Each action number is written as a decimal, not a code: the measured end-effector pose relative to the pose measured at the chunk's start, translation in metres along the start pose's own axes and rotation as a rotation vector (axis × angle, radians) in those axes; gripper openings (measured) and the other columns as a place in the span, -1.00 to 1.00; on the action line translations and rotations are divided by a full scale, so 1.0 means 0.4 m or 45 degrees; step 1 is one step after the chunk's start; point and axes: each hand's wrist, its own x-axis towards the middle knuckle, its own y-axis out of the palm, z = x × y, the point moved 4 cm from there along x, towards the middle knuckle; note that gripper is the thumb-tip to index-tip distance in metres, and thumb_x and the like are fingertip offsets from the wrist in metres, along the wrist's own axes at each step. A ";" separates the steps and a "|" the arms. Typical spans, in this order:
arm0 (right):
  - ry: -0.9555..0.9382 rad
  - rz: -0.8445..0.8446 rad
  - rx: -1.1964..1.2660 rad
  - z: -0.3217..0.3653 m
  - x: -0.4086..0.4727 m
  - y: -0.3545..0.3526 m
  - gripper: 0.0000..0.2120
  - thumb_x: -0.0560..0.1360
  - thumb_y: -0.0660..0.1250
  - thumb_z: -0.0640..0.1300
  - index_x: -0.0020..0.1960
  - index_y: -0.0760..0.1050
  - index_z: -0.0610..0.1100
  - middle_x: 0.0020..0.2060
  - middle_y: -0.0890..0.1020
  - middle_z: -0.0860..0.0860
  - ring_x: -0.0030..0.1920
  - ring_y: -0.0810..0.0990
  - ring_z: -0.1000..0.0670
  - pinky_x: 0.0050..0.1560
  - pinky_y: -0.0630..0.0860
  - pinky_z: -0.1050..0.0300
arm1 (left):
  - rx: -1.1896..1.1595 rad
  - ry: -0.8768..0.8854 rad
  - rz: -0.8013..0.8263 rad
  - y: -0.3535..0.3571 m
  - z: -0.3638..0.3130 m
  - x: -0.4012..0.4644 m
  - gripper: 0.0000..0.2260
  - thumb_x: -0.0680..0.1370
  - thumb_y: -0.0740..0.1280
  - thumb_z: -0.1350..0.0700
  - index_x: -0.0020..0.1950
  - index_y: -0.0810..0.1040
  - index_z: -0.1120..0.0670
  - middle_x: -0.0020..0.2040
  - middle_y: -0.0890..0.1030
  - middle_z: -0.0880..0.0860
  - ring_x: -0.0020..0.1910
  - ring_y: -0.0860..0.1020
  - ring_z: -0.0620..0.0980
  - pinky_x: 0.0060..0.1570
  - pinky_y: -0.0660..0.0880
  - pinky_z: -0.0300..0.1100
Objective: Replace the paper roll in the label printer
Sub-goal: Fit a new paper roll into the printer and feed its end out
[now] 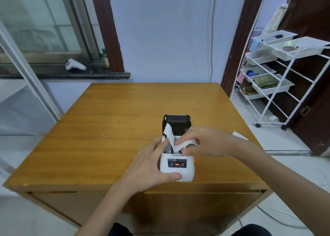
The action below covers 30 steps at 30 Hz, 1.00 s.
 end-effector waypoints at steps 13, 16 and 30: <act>0.089 -0.170 0.577 -0.049 -0.027 -0.024 -0.71 0.49 0.40 -0.02 0.21 0.61 0.05 0.04 0.67 0.03 -0.25 0.57 -0.01 -0.26 0.58 0.19 | -0.497 -0.016 -0.380 -0.027 0.003 -0.027 -0.30 0.42 0.38 -0.24 0.43 0.04 -0.40 0.38 0.33 -0.35 0.30 0.42 -0.22 0.25 0.37 -0.16; 0.085 -0.162 0.636 -0.045 -0.026 -0.013 -0.72 0.48 0.41 -0.02 0.19 0.62 0.05 -0.01 0.67 0.05 -0.25 0.58 -0.03 -0.28 0.59 0.18 | -0.547 -0.001 -0.544 -0.037 -0.006 -0.039 -0.32 0.44 0.38 -0.20 0.39 0.03 -0.50 0.26 0.45 -0.37 0.09 0.53 -0.20 0.04 0.41 -0.38; 0.129 -0.212 0.982 -0.027 -0.041 0.000 -0.60 0.47 0.40 -0.04 0.30 0.52 0.04 -0.17 0.70 0.12 -0.27 0.60 0.01 -0.27 0.59 0.20 | -0.155 0.352 -0.804 -0.031 0.009 -0.055 -0.77 0.56 0.28 0.11 0.13 0.66 0.10 0.25 0.50 -0.09 -0.14 0.49 -0.22 -0.05 0.39 -0.44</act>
